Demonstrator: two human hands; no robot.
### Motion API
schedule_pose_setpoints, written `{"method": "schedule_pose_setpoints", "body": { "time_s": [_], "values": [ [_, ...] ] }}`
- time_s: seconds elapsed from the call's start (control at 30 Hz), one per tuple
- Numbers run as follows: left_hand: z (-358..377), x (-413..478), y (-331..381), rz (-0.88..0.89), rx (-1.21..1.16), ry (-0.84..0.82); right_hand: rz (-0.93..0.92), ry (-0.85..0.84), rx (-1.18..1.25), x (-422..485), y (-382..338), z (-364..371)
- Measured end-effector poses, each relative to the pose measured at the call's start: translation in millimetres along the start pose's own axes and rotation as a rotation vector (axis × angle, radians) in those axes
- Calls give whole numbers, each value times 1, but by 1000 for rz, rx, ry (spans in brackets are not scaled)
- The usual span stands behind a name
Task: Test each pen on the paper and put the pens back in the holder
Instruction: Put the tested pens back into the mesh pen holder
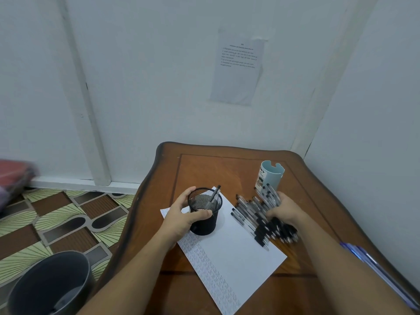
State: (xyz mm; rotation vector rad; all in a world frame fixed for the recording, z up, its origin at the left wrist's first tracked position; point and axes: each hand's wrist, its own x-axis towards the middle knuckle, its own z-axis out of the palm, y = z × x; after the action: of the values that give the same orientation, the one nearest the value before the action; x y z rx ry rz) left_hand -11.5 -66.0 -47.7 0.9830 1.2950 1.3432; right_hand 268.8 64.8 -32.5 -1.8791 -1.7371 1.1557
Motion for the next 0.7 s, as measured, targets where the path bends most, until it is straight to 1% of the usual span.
{"method": "schedule_pose_setpoints", "body": {
  "time_s": [0.1, 0.23, 0.3, 0.53, 0.7],
  "values": [
    [5, -6, -3, 58, 67, 53, -6, 19, -31, -4, -3, 3],
    [13, -10, -12, 142, 245, 175, -36, 24, -117, -12, -8, 2],
    [16, -13, -11, 167, 298, 206, -44, 36, -135, -16, -9, 3],
    [11, -15, -7, 150, 249, 136, -15, -2, -31, -19, -5, 0],
    [7, -12, -7, 153, 318, 149, -33, 6, 59, -26, -3, -8]
  ]
}}
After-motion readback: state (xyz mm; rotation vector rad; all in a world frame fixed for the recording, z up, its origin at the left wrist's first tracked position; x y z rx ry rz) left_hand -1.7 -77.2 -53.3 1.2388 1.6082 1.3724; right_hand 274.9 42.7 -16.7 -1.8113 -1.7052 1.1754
